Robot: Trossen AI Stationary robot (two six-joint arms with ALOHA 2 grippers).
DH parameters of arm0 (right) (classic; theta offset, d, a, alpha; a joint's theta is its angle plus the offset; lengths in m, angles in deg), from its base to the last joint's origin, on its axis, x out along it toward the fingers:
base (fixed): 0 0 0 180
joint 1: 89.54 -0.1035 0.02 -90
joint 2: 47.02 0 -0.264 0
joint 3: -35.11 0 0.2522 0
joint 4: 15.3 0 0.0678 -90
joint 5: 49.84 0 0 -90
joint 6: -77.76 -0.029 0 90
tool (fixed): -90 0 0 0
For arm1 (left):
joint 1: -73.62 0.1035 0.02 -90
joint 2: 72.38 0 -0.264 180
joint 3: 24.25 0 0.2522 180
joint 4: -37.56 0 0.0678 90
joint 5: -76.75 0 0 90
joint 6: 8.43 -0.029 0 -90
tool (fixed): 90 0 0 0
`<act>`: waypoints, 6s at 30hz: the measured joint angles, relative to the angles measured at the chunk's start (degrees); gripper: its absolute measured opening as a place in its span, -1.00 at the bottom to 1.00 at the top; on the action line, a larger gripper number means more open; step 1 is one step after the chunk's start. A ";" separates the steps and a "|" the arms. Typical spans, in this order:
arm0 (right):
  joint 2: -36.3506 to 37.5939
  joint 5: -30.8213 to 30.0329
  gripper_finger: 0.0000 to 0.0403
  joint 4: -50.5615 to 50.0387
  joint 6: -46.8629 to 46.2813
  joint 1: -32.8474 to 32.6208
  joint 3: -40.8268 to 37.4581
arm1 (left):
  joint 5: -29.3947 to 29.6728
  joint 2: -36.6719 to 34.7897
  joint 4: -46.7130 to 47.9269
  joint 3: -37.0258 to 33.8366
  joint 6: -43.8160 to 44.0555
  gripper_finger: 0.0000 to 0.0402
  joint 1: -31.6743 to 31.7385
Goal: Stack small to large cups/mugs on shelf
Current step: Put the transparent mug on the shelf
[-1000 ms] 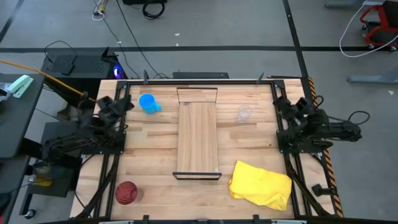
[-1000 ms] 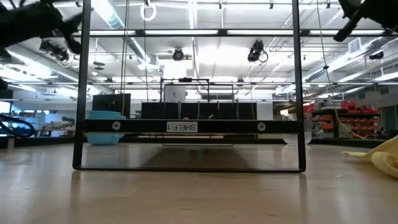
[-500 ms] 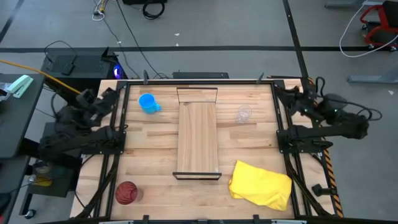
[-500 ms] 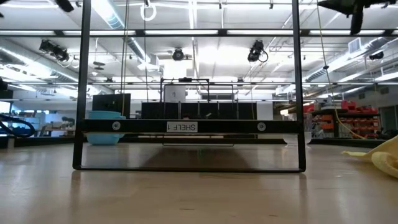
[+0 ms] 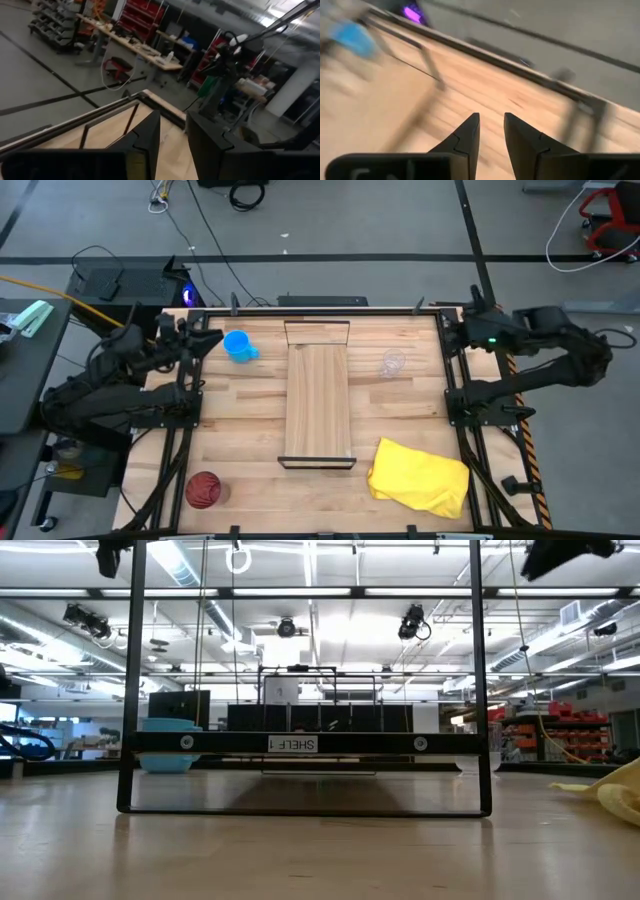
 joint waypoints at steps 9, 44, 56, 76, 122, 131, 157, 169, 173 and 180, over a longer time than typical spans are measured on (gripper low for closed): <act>-7.65 12.50 -0.52 -1.70 7.81 16.85 1.55 | 0.43 0.39 1.12 -1.20 0.21 -0.51 0.00; -18.05 38.74 -0.53 26.20 16.87 42.43 -24.99 | 0.40 0.38 8.86 -1.38 2.10 -0.51 0.00; -24.13 37.78 -0.53 32.61 13.88 36.21 -27.35 | 0.40 0.38 9.36 -1.38 2.27 -0.52 0.00; -28.49 35.47 -0.67 35.42 16.61 34.95 -27.33 | 0.40 0.38 10.61 -1.38 3.46 -0.53 0.00; -28.34 36.28 -1.00 28.49 5.26 16.61 -6.93 | 1.39 0.40 10.75 -1.38 2.98 -0.61 0.00; -28.52 32.34 -1.00 40.14 -4.38 11.31 -6.91 | 3.01 0.40 10.96 -1.38 0.44 -0.60 0.00; -54.39 24.35 -1.00 29.78 -6.18 7.41 17.47 | 3.24 11.18 14.76 -1.38 0.40 -0.62 0.00; -62.48 23.98 -1.00 24.93 -10.03 7.45 24.35 | 9.34 16.48 14.59 -1.38 0.41 -0.66 0.00; -63.79 23.72 -1.00 24.95 -12.76 7.73 24.36 | 11.32 17.76 14.54 -1.40 0.44 -0.64 0.00; -64.93 23.13 -1.00 24.71 -14.85 7.74 24.38 | 12.52 19.64 14.15 -1.40 0.44 -0.66 0.01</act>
